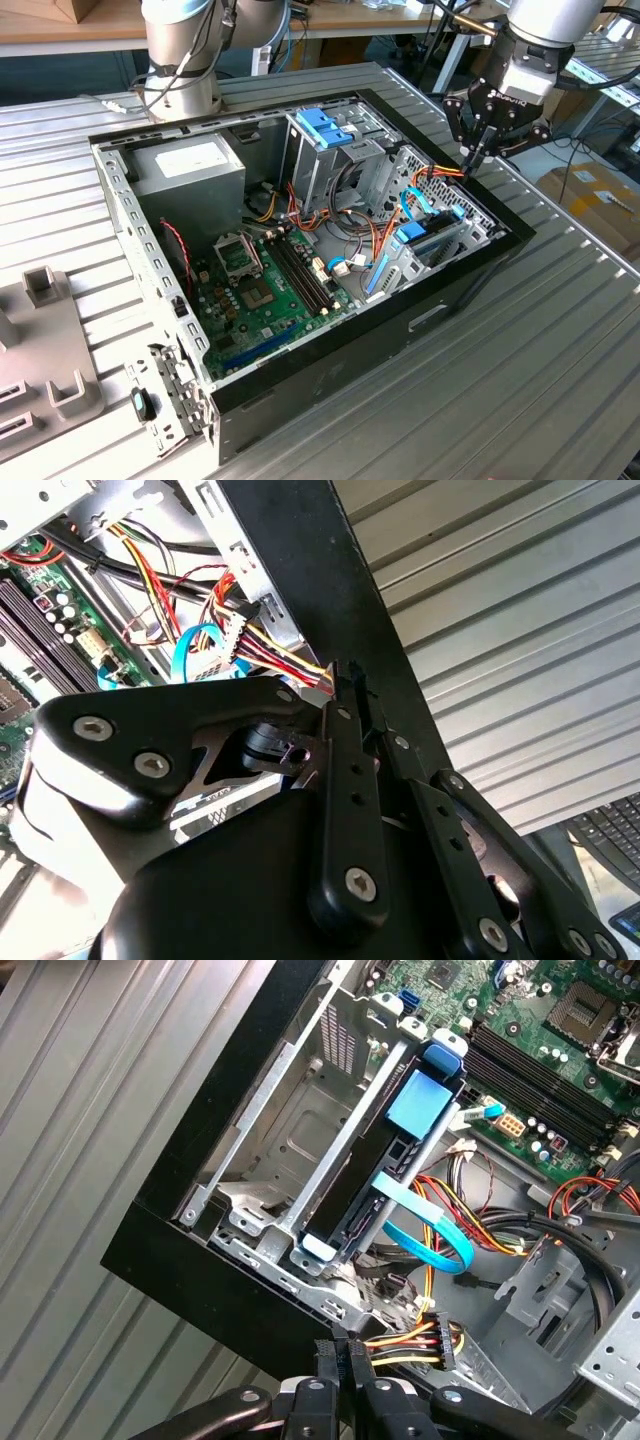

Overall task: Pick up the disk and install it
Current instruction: 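Insert the second disk wire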

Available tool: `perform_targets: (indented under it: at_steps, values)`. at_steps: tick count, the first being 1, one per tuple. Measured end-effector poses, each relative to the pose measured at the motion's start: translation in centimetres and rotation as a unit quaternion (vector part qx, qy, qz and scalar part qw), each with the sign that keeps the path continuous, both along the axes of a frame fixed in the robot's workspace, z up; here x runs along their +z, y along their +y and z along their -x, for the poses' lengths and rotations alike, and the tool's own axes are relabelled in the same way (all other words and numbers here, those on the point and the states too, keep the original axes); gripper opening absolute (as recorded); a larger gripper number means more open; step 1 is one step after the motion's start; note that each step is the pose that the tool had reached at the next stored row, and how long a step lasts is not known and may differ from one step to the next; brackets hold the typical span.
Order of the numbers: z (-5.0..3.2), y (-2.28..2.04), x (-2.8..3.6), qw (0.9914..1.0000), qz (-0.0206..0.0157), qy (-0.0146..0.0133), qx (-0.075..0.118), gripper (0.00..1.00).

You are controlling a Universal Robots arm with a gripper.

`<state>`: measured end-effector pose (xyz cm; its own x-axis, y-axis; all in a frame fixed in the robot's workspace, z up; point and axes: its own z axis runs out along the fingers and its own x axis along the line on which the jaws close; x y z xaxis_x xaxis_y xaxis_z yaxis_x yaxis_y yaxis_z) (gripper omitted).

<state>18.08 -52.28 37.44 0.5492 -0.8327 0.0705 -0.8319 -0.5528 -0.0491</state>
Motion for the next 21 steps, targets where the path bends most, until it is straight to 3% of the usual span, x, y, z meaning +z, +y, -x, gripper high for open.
perform_targets:
  at_steps: [4,11,21]
  values:
    - [0.35,0.0,0.0,1.0,0.0,0.0,0.0,0.16]
    - [1.9,0.0,-0.05,1.0,0.0,0.0,0.0,0.16]
    - [2.26,0.0,-0.05,1.0,0.0,0.0,0.0,0.16]
